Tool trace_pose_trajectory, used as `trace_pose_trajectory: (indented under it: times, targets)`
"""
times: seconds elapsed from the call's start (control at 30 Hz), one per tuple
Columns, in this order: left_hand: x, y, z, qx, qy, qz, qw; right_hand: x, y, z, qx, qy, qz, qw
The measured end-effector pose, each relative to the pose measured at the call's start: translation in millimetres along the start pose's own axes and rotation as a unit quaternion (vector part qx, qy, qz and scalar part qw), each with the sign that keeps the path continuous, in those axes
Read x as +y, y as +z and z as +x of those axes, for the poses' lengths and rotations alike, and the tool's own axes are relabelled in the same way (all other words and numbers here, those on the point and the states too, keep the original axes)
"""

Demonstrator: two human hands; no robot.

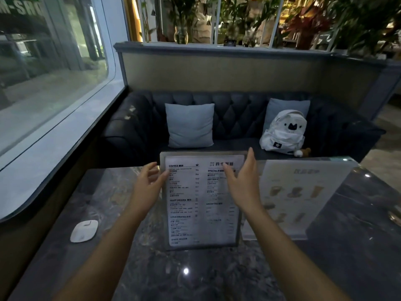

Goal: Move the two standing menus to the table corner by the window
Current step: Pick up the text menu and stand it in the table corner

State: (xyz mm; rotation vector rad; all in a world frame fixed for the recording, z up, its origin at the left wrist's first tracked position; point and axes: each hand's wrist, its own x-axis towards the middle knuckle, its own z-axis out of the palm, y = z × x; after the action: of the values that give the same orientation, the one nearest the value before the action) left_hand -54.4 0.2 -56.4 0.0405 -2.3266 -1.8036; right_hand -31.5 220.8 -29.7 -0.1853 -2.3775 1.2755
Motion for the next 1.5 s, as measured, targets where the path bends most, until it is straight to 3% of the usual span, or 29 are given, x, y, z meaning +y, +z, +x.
trace_pose_trajectory:
  times: [0.2,0.37,0.67,1.17,1.5]
  targets:
    - [-24.6,1.3,-10.3,-0.039,-0.018,-0.046,0.998,28.5,16.7,-21.0,0.012,0.128,0.101,0.987]
    - [-42.4,1.2,-14.7,-0.066,-0.027,-0.034,0.997,50.2,20.5,-34.2,-0.009,0.170,0.131,0.977]
    - [-55.7,1.6,-14.4,-0.069,-0.010,0.073,0.995,65.4,22.6,-35.1,-0.009,0.157,0.154,0.975]
    - [-58.4,-28.9,-20.2,-0.086,-0.031,0.008,0.996,72.6,21.4,-45.9,-0.048,0.130,0.198,0.970]
    - [-72.0,-34.1,-25.1,-0.085,-0.063,-0.014,0.994,102.6,30.2,-39.8,0.024,0.231,0.279,0.932]
